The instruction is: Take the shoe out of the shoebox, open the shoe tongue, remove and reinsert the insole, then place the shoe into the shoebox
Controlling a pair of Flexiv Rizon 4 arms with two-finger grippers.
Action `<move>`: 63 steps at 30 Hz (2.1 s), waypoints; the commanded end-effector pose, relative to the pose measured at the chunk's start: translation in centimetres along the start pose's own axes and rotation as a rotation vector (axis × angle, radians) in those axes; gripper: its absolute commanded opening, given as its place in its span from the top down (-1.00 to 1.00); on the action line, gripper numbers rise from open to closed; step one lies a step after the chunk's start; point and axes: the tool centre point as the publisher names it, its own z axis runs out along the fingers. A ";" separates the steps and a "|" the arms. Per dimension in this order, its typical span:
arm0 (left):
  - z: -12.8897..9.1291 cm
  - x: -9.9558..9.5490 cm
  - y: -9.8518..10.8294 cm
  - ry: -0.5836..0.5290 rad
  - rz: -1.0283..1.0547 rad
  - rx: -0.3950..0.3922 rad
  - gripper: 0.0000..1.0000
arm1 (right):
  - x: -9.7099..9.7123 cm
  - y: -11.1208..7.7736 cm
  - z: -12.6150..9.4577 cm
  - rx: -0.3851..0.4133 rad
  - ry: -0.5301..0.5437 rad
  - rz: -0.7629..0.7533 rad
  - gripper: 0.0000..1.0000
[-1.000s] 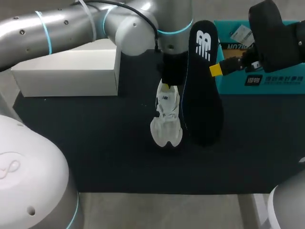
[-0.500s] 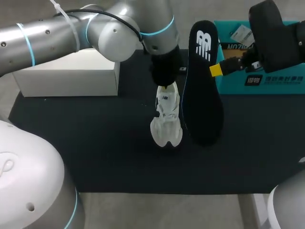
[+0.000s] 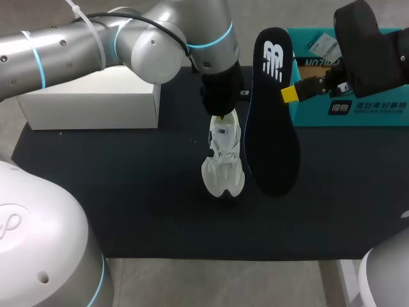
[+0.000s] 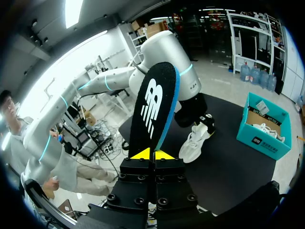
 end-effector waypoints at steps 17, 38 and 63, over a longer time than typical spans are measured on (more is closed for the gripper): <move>-7.8 -0.8 2.3 -0.386 -0.201 -0.137 -1.00 | -6.8 5.0 -0.3 -0.091 0.138 0.185 1.00; -15.5 -1.5 1.8 -0.934 -0.181 -0.345 -1.00 | -16.0 7.3 2.6 0.082 0.290 0.548 1.00; -18.1 -6.5 -0.2 -1.169 -0.079 -0.345 -1.00 | -20.6 9.8 7.2 0.318 0.325 0.654 1.00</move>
